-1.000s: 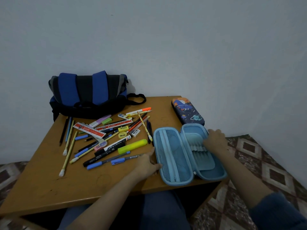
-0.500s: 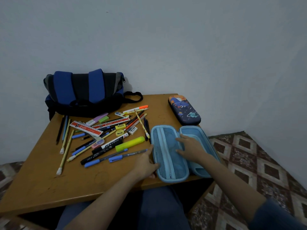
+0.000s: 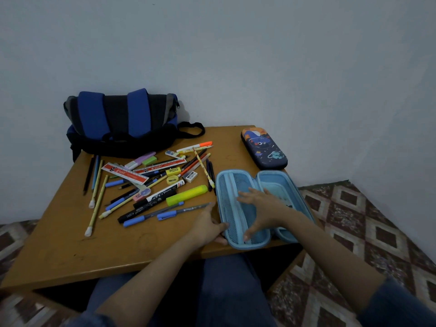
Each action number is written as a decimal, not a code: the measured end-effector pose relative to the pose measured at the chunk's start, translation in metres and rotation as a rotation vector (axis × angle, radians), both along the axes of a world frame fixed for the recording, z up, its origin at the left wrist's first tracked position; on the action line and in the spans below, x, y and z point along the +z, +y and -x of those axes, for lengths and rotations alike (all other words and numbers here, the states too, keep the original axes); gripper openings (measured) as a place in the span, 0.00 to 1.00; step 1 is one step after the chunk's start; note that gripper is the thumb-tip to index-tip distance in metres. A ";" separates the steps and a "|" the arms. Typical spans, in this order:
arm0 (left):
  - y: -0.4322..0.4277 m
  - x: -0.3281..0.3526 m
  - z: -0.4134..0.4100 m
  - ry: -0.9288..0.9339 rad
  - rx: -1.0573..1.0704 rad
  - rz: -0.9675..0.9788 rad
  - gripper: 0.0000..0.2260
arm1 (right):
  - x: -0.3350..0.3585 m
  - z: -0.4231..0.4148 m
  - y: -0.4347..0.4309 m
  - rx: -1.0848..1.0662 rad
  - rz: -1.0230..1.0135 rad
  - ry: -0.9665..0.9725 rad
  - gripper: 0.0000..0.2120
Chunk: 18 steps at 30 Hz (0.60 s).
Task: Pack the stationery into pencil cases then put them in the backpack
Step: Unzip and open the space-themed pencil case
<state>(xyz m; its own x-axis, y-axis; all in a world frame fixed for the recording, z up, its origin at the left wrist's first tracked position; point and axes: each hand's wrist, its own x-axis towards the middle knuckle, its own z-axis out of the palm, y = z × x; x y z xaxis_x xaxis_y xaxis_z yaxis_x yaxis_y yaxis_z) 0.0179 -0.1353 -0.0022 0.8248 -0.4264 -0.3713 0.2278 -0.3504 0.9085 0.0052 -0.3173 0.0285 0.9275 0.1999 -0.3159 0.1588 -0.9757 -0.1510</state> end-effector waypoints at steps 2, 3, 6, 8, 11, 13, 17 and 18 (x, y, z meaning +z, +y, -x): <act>0.001 0.000 0.000 0.008 -0.005 0.005 0.34 | 0.000 0.001 0.000 0.011 0.045 0.057 0.55; 0.001 0.000 0.001 0.006 -0.012 0.010 0.33 | 0.000 0.000 0.000 0.007 0.051 0.076 0.56; 0.001 0.001 0.001 -0.028 -0.040 0.010 0.28 | 0.000 0.000 0.000 0.003 0.051 0.070 0.54; 0.001 0.001 0.001 -0.039 -0.043 0.003 0.27 | -0.001 0.001 0.000 0.006 0.045 0.059 0.53; 0.000 0.002 0.001 -0.037 -0.034 0.002 0.28 | -0.002 0.001 0.001 0.006 0.037 0.092 0.54; 0.000 0.002 0.001 -0.039 -0.035 0.004 0.28 | -0.002 0.001 0.003 0.019 0.059 0.076 0.53; -0.001 -0.003 0.000 -0.036 -0.032 0.004 0.28 | -0.007 0.002 0.003 0.031 0.070 0.033 0.48; -0.001 -0.003 -0.001 -0.039 -0.032 0.000 0.28 | -0.008 0.003 0.003 0.027 0.062 0.010 0.46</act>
<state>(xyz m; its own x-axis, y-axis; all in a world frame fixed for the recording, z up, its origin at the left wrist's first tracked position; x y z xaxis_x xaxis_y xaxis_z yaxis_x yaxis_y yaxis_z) 0.0190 -0.1363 -0.0057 0.8245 -0.4528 -0.3393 0.1808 -0.3574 0.9163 0.0023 -0.3146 0.0205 0.9189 0.2045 -0.3374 0.1840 -0.9786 -0.0921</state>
